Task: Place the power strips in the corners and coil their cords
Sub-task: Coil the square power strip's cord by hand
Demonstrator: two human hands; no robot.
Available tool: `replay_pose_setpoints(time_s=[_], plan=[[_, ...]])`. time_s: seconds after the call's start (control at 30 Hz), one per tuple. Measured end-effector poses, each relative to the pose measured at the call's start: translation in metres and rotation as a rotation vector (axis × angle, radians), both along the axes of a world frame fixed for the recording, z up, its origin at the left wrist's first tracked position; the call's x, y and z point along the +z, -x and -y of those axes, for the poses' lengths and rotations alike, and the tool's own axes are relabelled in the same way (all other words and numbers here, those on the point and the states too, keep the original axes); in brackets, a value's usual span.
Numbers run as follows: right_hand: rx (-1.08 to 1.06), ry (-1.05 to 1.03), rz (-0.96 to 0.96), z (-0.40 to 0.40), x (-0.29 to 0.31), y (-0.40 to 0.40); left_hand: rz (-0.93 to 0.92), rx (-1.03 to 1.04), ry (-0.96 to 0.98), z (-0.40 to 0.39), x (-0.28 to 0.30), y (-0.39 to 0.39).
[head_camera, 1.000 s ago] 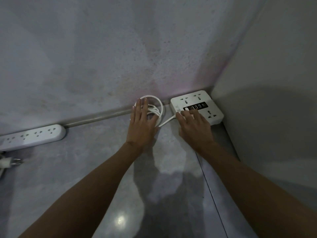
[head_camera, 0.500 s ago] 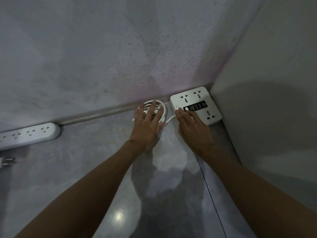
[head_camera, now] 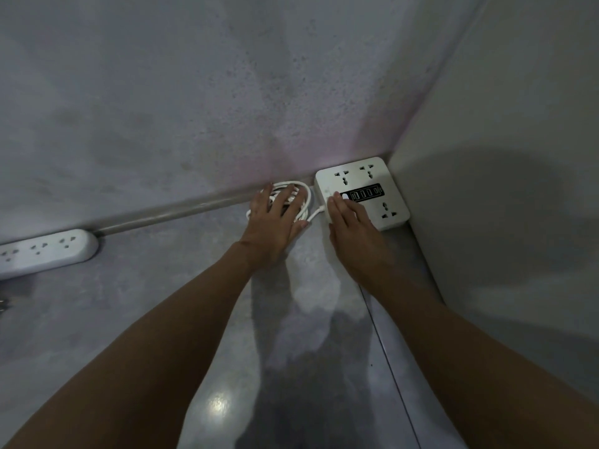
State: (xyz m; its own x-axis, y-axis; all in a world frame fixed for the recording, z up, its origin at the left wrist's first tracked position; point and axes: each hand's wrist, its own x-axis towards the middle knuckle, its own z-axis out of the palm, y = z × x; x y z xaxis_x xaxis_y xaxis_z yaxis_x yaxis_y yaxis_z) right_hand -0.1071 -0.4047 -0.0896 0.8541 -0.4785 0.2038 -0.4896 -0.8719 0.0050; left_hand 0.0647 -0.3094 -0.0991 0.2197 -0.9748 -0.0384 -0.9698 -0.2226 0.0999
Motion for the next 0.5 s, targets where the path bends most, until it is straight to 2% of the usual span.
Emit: replay_pose_setpoints(time_s=[0.13, 0.3, 0.5], plan=[[-0.015, 0.004, -0.021, -0.001, 0.005, -0.002, -0.046, 0.033, 0.009, -0.003, 0.008, 0.004], [-0.029, -0.071, 0.05, -0.002, 0.009, 0.0, -0.088, 0.054, 0.034, -0.006, 0.012, 0.008], [-0.024, -0.18, -0.055, -0.001, 0.001, 0.001, -0.096, 0.107, 0.053, -0.013, 0.03, 0.017]])
